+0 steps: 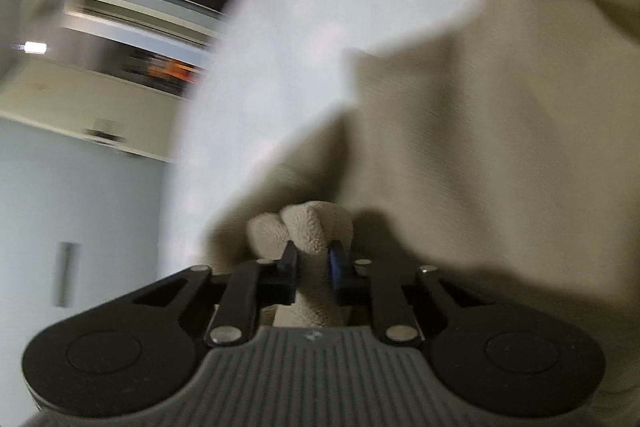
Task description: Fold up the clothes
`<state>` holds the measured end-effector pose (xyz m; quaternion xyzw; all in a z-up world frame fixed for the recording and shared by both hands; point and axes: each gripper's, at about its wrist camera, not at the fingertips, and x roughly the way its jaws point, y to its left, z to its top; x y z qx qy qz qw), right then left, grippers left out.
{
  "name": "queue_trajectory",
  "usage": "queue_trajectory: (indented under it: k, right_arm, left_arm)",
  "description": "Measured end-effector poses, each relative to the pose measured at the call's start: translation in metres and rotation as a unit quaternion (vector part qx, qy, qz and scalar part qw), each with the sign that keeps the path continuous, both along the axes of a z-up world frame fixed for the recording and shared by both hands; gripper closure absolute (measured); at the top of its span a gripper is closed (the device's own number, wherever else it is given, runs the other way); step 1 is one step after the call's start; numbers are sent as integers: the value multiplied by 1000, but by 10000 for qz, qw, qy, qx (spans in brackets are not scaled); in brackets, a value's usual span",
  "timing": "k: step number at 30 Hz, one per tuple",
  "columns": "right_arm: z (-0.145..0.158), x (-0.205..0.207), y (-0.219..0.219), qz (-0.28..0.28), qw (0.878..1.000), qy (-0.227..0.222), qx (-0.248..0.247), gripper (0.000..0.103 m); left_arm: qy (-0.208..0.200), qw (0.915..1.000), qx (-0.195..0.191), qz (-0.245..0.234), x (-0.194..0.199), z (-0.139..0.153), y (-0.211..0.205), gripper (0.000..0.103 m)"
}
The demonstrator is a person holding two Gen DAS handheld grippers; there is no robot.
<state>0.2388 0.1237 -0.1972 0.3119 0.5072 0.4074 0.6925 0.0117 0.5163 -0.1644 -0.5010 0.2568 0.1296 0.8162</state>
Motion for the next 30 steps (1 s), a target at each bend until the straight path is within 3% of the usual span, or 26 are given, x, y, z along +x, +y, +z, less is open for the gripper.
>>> queue_trajectory:
  k: [3, 7, 11, 17, 19, 22, 25, 30]
  right_arm:
    - [3, -9, -8, 79, 9992, -358, 155, 88]
    - [-27, -12, -6, 54, 9978, -151, -651, 90]
    - [-39, -17, -11, -76, 9960, -163, -876, 91]
    - [-10, -20, 0, 7, 9857, -675, -1546, 87]
    - [0, -24, -3, -127, 9772, -845, -1944, 93]
    - [14, -31, -18, -344, 9741, -1059, -1969, 90]
    - [41, -48, -11, -297, 9668, -1666, -1914, 89]
    - [81, -97, 44, 529, 9339, -3065, -1764, 85]
  left_arm:
    - [97, 9995, 264, -162, 1, 0, 4, 98]
    - [900, 9937, 522, -426, 2, -25, -7, 98]
    - [1003, 9926, 584, -365, -13, -46, -8, 96]
    - [1252, 9853, 1046, -502, -33, -18, -24, 95]
    - [1408, 9826, 1130, -446, -40, -10, -26, 94]
    - [1336, 9790, 1487, -404, -44, 9, -40, 94]
    - [1001, 9739, 1950, -579, -32, 31, -62, 94]
    - [521, 9604, 2589, -889, -8, 61, -97, 94]
